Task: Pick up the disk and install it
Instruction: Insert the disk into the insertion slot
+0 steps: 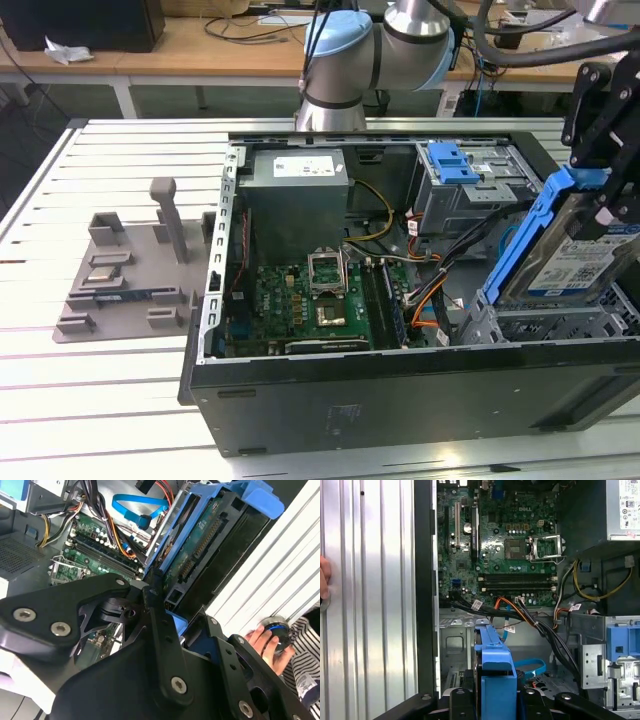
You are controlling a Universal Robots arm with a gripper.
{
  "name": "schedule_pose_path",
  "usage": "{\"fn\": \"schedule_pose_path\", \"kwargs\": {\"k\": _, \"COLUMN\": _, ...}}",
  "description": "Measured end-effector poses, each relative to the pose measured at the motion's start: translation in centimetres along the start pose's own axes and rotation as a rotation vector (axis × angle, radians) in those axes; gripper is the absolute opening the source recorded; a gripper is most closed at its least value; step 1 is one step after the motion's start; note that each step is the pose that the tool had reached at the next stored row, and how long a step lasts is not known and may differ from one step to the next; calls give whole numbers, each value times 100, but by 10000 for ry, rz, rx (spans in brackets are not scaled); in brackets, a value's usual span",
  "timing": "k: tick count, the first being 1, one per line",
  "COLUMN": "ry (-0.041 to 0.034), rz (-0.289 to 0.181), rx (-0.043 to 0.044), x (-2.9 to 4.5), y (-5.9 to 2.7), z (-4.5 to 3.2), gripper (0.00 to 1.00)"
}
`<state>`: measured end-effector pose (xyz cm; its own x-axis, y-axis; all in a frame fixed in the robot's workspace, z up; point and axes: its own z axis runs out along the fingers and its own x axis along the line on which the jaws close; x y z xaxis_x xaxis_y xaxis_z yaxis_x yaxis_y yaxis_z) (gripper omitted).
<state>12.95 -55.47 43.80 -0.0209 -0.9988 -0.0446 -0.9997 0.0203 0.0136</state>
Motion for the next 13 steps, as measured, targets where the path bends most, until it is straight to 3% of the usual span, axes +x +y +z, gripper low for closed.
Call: {"fn": "schedule_pose_path", "kwargs": {"k": 13, "ry": 0, "rz": 2, "rx": -44, "x": 14, "y": -10, "z": 319, "gripper": 37}}
